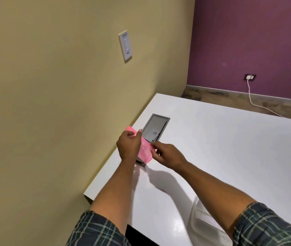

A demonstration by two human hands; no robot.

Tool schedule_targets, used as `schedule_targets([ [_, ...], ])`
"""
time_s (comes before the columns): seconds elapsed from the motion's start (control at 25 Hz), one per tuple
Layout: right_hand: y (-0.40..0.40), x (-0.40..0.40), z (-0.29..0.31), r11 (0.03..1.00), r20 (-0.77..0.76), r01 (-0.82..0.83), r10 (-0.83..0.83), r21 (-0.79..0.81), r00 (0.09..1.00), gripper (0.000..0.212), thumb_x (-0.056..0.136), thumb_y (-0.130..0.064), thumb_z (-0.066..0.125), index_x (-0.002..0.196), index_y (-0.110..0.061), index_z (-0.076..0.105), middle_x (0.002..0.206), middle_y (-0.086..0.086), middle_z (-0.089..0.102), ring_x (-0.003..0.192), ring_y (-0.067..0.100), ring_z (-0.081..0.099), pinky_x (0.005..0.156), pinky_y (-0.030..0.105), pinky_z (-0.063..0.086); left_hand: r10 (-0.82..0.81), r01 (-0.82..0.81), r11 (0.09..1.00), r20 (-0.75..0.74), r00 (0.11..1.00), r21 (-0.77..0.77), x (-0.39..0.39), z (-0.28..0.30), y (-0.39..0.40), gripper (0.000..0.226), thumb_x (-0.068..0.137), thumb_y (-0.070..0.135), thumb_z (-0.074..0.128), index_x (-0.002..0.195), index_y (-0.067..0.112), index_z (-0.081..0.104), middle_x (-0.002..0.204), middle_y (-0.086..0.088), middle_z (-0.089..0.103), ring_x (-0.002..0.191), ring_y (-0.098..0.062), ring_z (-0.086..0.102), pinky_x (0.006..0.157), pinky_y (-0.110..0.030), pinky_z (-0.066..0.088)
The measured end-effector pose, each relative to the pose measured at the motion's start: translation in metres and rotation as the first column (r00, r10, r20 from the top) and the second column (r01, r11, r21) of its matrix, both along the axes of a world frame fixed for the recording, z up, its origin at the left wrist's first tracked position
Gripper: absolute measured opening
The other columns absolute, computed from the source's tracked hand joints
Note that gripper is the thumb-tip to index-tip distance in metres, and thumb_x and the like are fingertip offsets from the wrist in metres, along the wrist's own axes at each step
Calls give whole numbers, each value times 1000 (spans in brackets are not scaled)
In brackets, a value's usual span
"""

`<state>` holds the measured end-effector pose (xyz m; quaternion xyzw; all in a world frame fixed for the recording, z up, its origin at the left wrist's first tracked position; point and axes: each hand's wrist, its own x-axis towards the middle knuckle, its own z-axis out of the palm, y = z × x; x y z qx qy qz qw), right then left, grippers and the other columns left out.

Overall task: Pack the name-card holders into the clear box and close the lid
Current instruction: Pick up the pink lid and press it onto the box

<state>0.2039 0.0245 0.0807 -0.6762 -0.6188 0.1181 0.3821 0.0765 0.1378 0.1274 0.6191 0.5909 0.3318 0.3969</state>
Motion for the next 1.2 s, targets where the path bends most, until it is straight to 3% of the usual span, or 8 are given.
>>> schedule_targets([
  [0.2,-46,33,3,992,113,-28,42,-122,993,37,95,-47,59,131,-36,59,113,-21,72,76,0,67,70,20,49,-106,105,994,-42,994,-21,30,7,-19,8,80,13,62,81,11,68,73,-2,69,70,-25,63,56,-24,47],
  [0.32,-82,62,-2,956,10,287,-287,-67,958,35,94,-52,59,126,-36,59,112,-20,68,83,-1,65,76,29,54,-172,175,981,38,984,-80,45,9,-31,14,77,7,60,75,16,69,69,2,72,63,-18,67,57,-26,51],
  [0.44,-127,102,-12,734,7,679,-679,-24,734,49,95,-46,64,136,-21,52,132,-2,56,108,18,62,91,40,53,-281,295,937,98,955,-190,59,3,-42,22,80,-2,56,80,12,73,51,8,65,39,-5,55,49,-21,44],
  [0.52,-163,127,-19,608,-108,764,-792,-214,600,59,96,-53,58,144,-19,45,135,2,55,112,23,60,97,45,50,-355,378,876,130,926,-298,70,-7,-55,24,86,-5,55,94,9,73,62,1,70,39,-10,55,46,-21,44],
  [0.64,-216,148,-31,655,-322,656,-756,-375,570,44,97,-48,59,127,-16,62,102,2,74,85,21,71,85,38,54,-469,486,766,153,870,-420,86,-27,-86,24,93,-3,52,96,15,69,72,-4,74,43,-14,57,46,-19,42],
  [0.8,-277,152,-38,675,-424,589,-738,-444,526,25,92,-35,71,98,-11,74,69,8,74,51,16,65,56,34,54,-584,539,649,102,805,-537,99,-52,-125,23,91,-5,53,97,11,68,69,-3,75,51,-19,62,53,-23,45],
  [0.96,-324,140,-50,612,-309,513,-771,-602,557,30,88,-37,77,108,-18,67,64,9,73,45,15,63,50,27,52,-850,697,510,-173,497,-504,102,-71,-153,50,86,4,51,130,26,56,74,-6,72,46,-17,65,45,-22,45],
  [1.2,-354,125,-60,561,-241,419,-759,-714,605,43,83,-45,79,113,-18,65,56,5,68,43,16,63,47,28,52,-896,752,416,-370,245,-512,105,-83,-170,43,84,20,57,127,22,63,76,-5,74,52,-19,73,45,-23,51],
])
